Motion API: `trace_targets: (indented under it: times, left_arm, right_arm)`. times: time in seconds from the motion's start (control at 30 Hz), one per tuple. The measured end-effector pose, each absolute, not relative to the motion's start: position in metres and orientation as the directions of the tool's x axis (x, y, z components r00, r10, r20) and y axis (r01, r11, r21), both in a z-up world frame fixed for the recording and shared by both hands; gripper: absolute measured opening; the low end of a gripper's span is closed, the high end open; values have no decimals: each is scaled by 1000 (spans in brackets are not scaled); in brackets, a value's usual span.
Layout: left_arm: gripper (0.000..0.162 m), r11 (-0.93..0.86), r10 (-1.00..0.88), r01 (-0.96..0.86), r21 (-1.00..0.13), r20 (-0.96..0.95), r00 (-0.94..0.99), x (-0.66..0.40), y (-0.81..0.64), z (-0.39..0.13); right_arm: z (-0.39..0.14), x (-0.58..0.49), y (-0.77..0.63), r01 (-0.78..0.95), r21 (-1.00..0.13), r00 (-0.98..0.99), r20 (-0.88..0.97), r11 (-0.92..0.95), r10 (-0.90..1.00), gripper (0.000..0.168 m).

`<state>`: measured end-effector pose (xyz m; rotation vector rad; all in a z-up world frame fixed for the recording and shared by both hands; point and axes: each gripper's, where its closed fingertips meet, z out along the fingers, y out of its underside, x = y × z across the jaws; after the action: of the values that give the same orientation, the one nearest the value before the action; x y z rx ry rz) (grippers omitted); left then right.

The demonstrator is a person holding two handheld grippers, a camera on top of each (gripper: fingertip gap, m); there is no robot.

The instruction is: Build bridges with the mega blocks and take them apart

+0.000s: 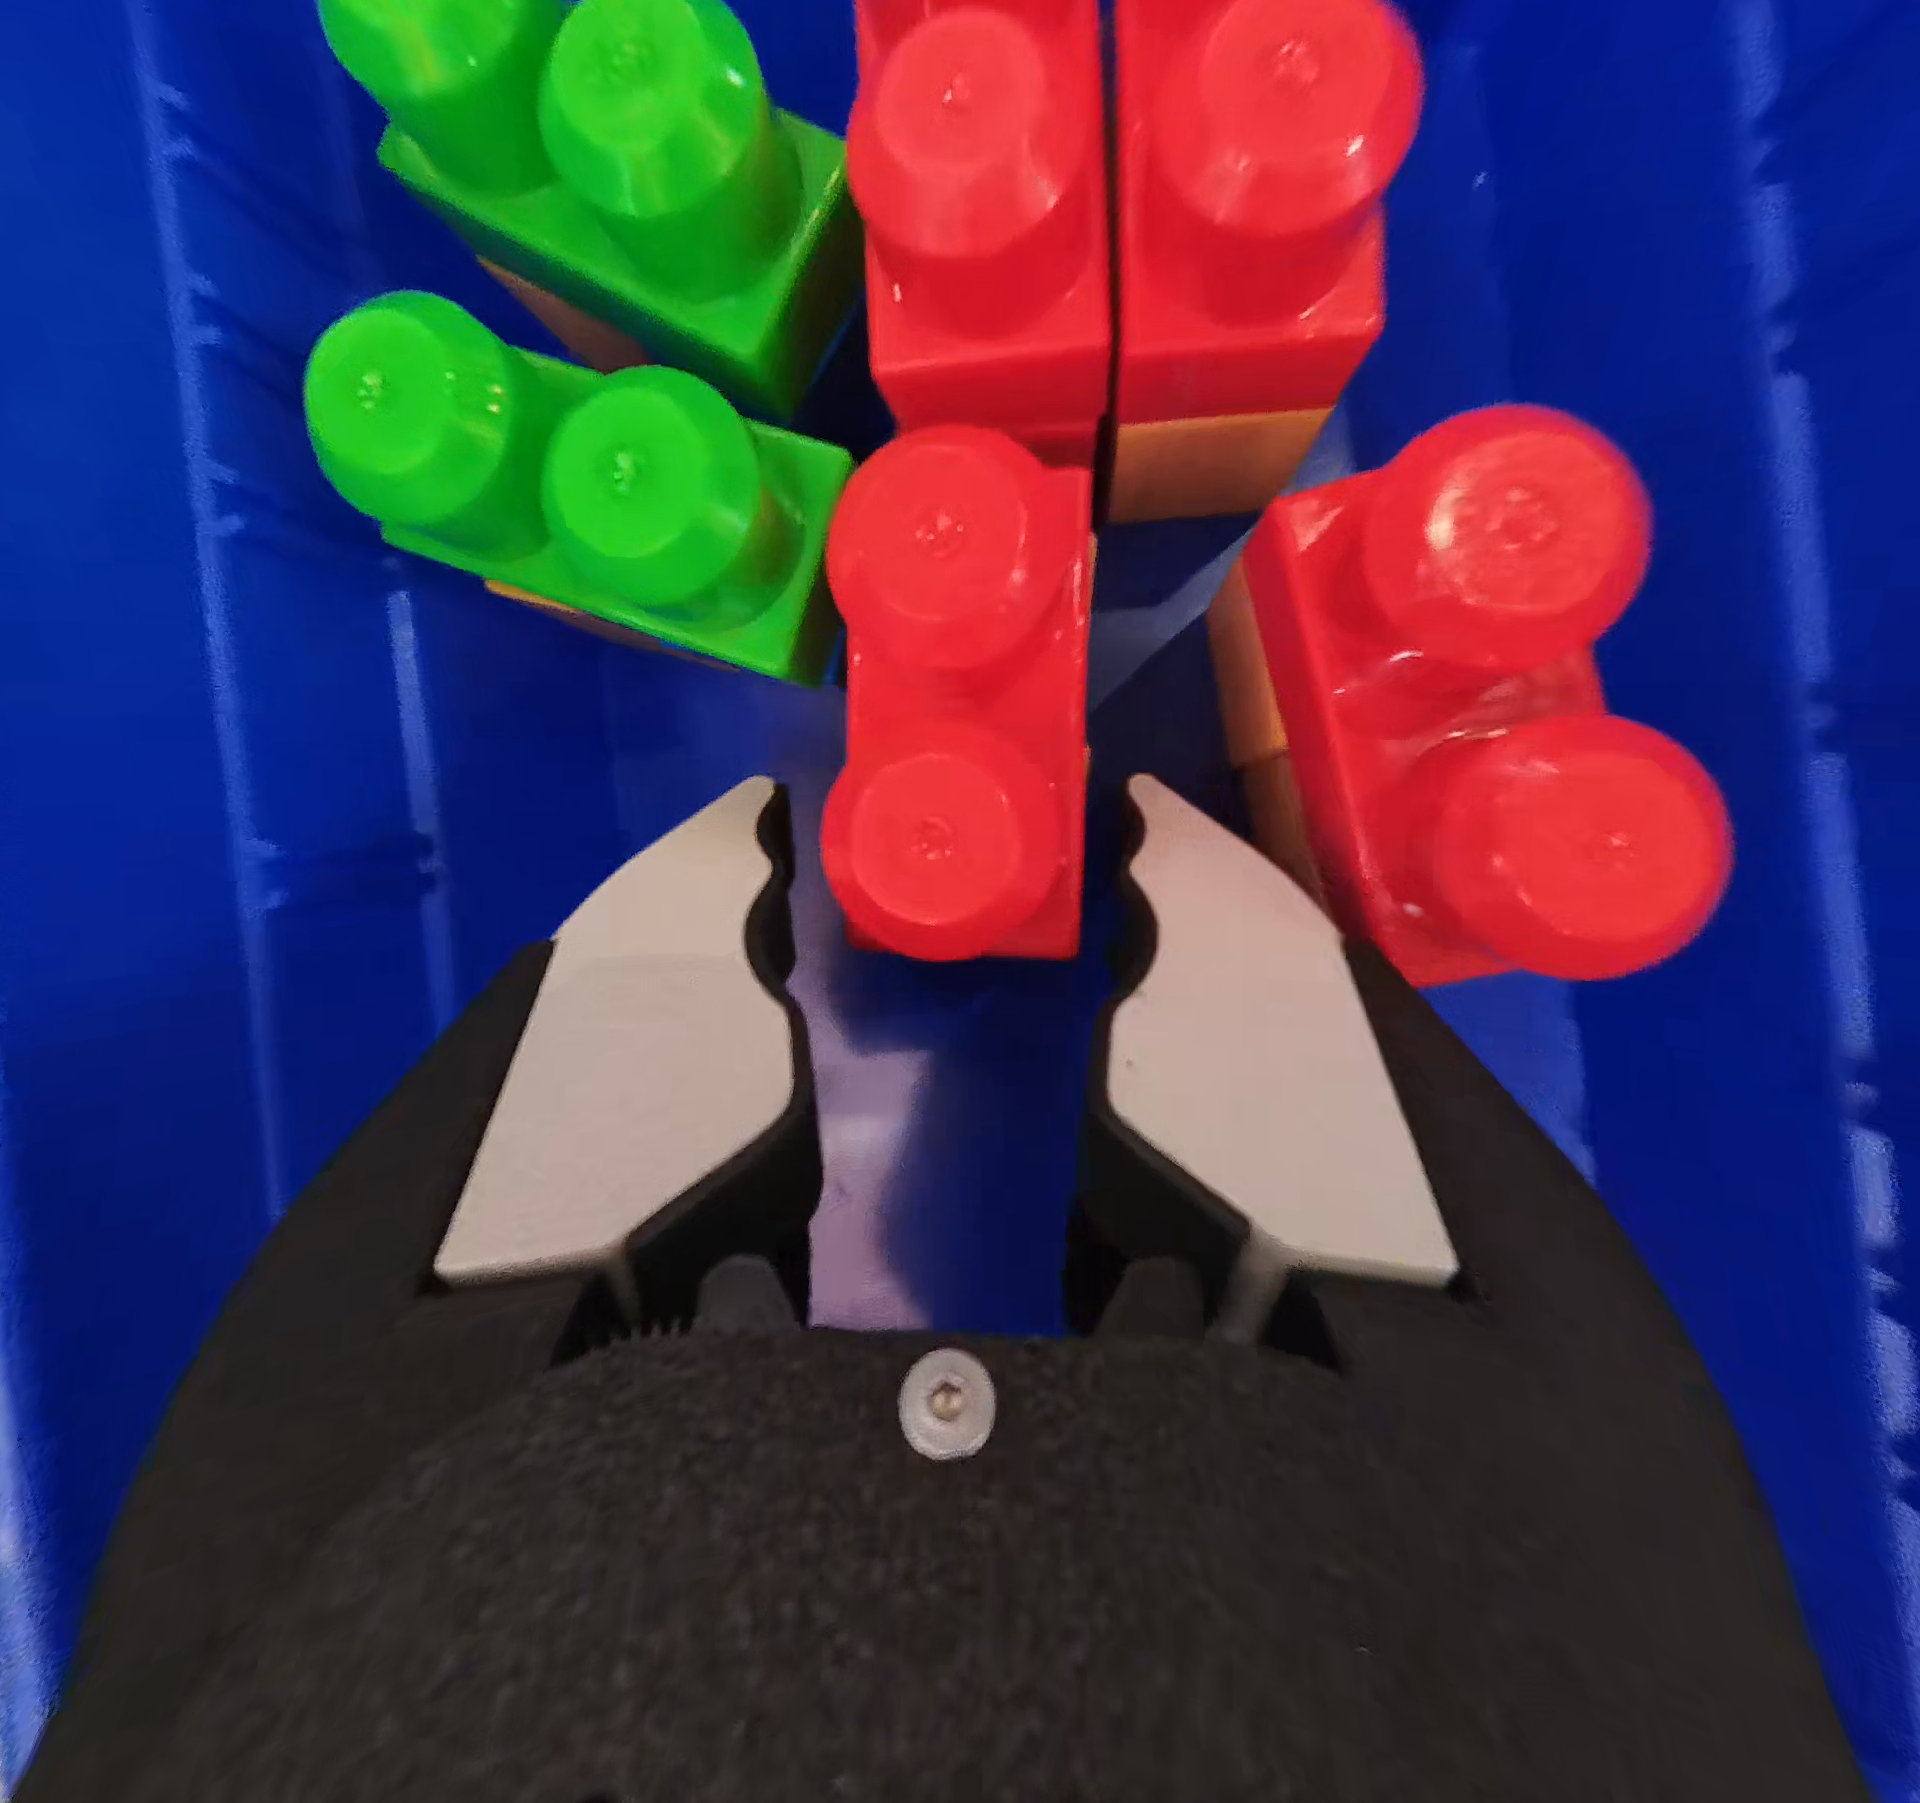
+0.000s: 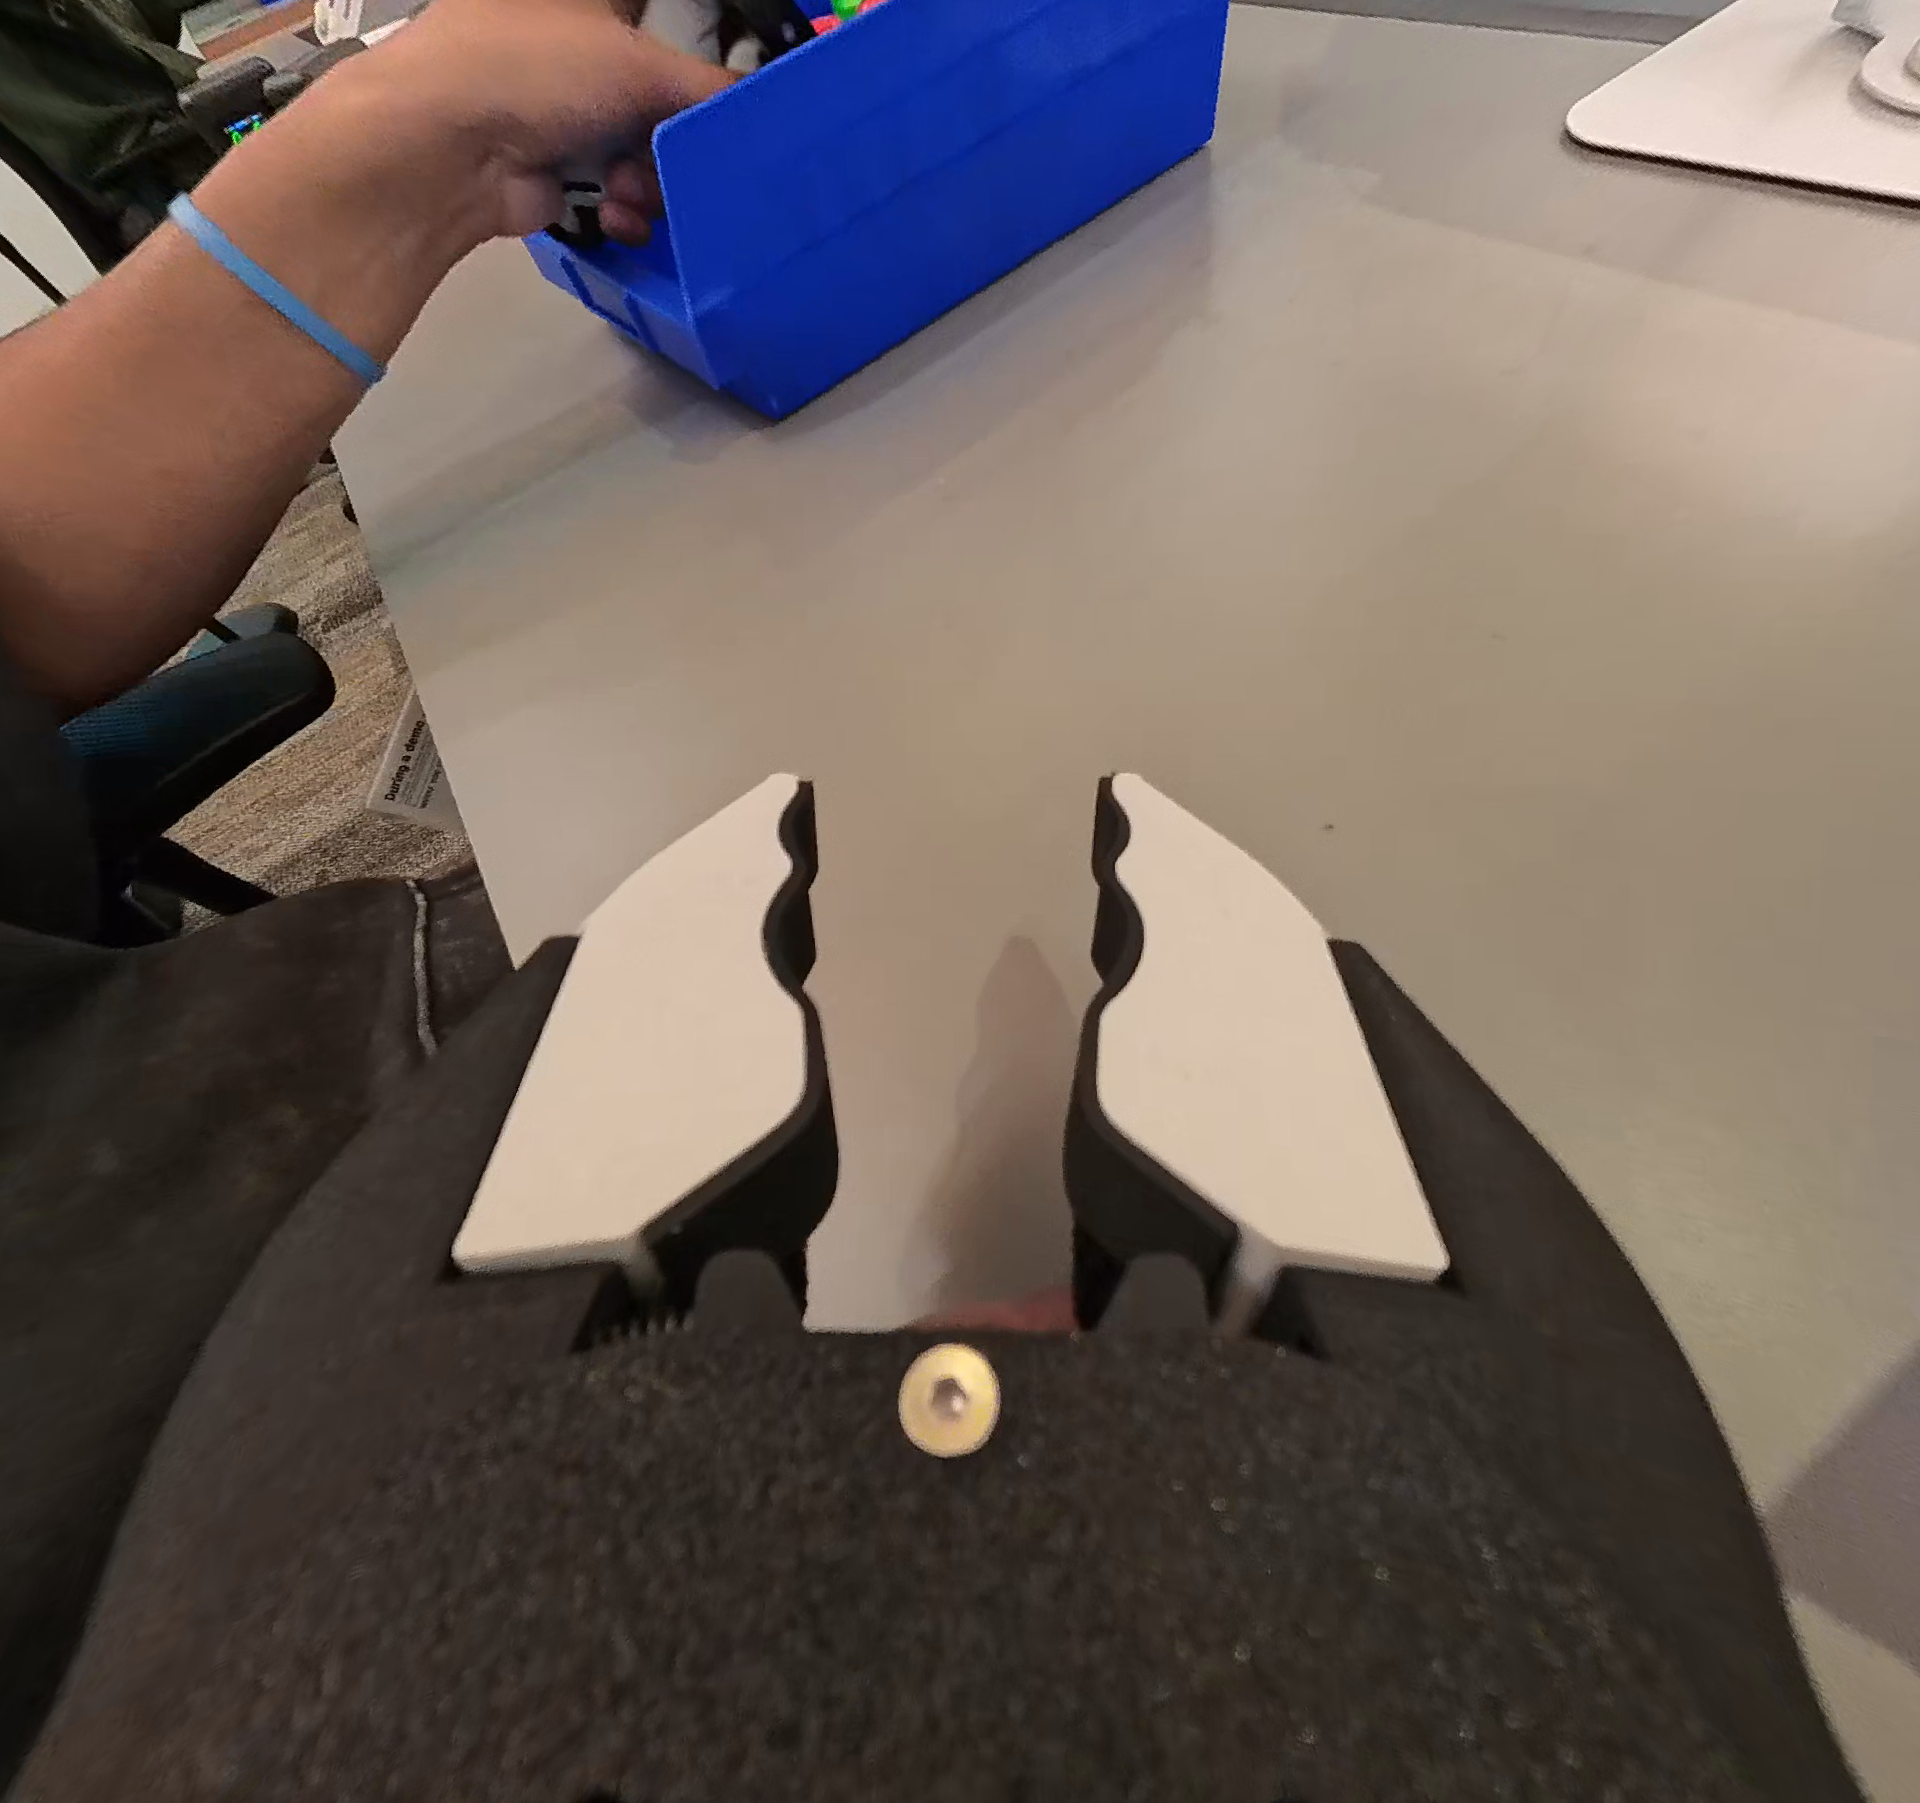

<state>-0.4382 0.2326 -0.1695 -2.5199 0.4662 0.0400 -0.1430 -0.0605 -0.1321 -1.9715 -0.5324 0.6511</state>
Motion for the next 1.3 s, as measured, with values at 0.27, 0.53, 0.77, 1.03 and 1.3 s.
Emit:
trace_targets:
  times: [0.27,0.53,0.77,1.03,1.3]
  left_arm:
    - [41,-792,-405,-418,-445,-130,905,-439,221,-176]
    - [41,-544,-646,-504,-671,-49,762,-399,169,-75]
    - [41,-320,-866,-465,-826,56,496,-332,102,-12]
    - [41,-377,-893,-422,-825,445,-72,-232,16,-20]
    - [41,-283,-894,-614,-737,435,-110,-206,-14,-73]
  right_arm:
    - [-132,-143,-63,134,-892,767,-181,-431,615,49]
    - [-131,-139,-59,100,-895,768,-209,-436,605,47]
    - [-122,-140,-48,105,-904,750,-201,-414,630,46]
    - [-28,-161,-19,21,-963,574,-209,-270,791,48]
    - [-45,-192,2,5,-903,402,-392,-430,828,63]
